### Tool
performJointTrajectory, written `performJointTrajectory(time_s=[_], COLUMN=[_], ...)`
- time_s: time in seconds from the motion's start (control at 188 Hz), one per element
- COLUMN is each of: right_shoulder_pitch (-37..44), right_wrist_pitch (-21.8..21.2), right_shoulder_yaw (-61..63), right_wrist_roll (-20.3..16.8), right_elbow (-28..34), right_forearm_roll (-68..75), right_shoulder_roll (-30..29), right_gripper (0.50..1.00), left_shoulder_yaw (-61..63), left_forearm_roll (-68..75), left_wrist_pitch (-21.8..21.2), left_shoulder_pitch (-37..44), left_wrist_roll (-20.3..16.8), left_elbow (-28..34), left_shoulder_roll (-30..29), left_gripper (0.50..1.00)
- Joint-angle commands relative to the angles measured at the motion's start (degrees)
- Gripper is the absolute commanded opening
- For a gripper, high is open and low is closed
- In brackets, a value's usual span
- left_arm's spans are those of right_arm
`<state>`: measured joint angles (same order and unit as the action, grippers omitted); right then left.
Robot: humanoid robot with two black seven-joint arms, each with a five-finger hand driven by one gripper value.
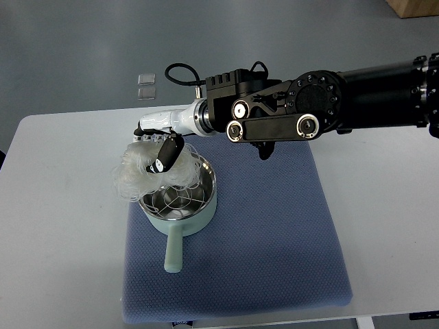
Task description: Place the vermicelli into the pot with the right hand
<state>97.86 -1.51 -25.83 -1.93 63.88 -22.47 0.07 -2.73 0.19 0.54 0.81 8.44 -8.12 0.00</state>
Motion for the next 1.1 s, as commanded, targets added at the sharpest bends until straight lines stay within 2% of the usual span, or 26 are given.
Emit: performJointTrajectory(time_s=[0.0, 0.371, 0.382, 0.387, 0.393, 0.398, 0.403, 0.408, 0.414, 0.419, 0.488, 0.509, 0.525, 0.536, 0.7, 0.838, 1.008, 1.093], right_shoulder_pitch=[-2.0, -7.4, -7.5, -7.7, -7.7, -7.8, -7.8, -7.9, -7.9, -7.9, -8.2, -8.2, -8.2, -8.2, -8.1, -8.3, -15.7, -23.9], right_wrist_pitch=[-0.1, 0.1, 0.2, 0.3, 0.3, 0.4, 0.4, 0.5, 0.5, 0.6, 1.1, 1.0, 1.0, 1.0, 1.1, 1.1, 2.5, 2.7], right_shoulder_yaw=[0.0, 0.3, 0.3, 0.3, 0.3, 0.4, 0.4, 0.4, 0.4, 0.5, 0.7, 0.8, 0.8, 0.8, 1.8, 10.1, 24.3, 35.3], right_wrist_roll=[-0.1, -0.1, -0.1, -0.1, -0.1, -0.1, -0.1, -0.1, -0.1, -0.1, -0.1, -0.1, -0.1, -0.1, -0.1, 0.0, 0.2, 2.9], right_elbow=[-2.1, -3.0, -3.0, -3.0, -3.0, -3.0, -3.0, -3.0, -3.0, -3.0, -3.0, -3.0, -3.0, -3.0, -3.1, -3.1, -3.1, -3.2], right_forearm_roll=[-1.4, -4.1, -4.1, -4.1, -4.1, -4.1, -4.1, -4.0, -4.0, -4.0, -3.9, -3.9, -3.9, -3.9, -3.4, -3.1, 0.5, 3.0], right_shoulder_roll=[-0.1, -0.1, -0.1, -0.1, -0.1, -0.1, -0.1, -0.1, -0.1, -0.1, -0.1, -0.1, -0.1, -0.1, -0.1, 0.2, 10.6, 15.7], right_gripper=[0.500, 0.500, 0.515, 0.604, 0.605, 0.694, 0.695, 0.767, 0.768, 0.813, 0.846, 0.876, 0.919, 0.925, 0.928, 0.928, 0.926, 0.928], left_shoulder_yaw=[0.0, 0.0, 0.0, 0.0, 0.0, 0.0, 0.0, 0.0, 0.0, 0.0, 0.0, 0.0, 0.0, 0.0, 0.0, 0.0, 0.0, 0.1], left_forearm_roll=[0.0, 0.0, 0.0, 0.0, 0.0, 0.0, 0.0, 0.0, 0.0, 0.0, 0.0, 0.0, 0.0, 0.0, 0.0, 0.0, 0.0, 0.0], left_wrist_pitch=[0.0, 0.0, 0.0, 0.0, 0.0, 0.0, 0.0, 0.0, 0.0, 0.0, 0.0, 0.0, 0.0, 0.0, 0.0, 0.0, 0.0, 0.0], left_shoulder_pitch=[0.1, 0.1, 0.1, 0.1, 0.1, 0.1, 0.1, 0.1, 0.1, 0.1, 0.1, 0.1, 0.1, 0.1, 0.1, 0.1, 0.1, 0.1], left_wrist_roll=[0.0, 0.0, 0.0, 0.0, 0.0, 0.0, 0.0, 0.0, 0.0, 0.0, 0.0, 0.0, 0.0, 0.0, 0.0, 0.0, 0.0, 0.0], left_elbow=[0.0, 0.2, 0.2, 0.2, 0.2, 0.2, 0.2, 0.2, 0.2, 0.2, 0.2, 0.2, 0.2, 0.2, 0.3, 0.3, 0.2, 0.1], left_shoulder_roll=[0.0, 0.0, 0.0, 0.0, 0.0, 0.0, 0.0, 0.0, 0.0, 0.0, 0.0, 0.0, 0.0, 0.0, 0.0, 0.0, 0.0, 0.0], left_gripper=[1.000, 1.000, 1.000, 1.000, 1.000, 1.000, 1.000, 1.000, 1.000, 1.000, 1.000, 1.000, 1.000, 1.000, 1.000, 1.000, 1.000, 1.000])
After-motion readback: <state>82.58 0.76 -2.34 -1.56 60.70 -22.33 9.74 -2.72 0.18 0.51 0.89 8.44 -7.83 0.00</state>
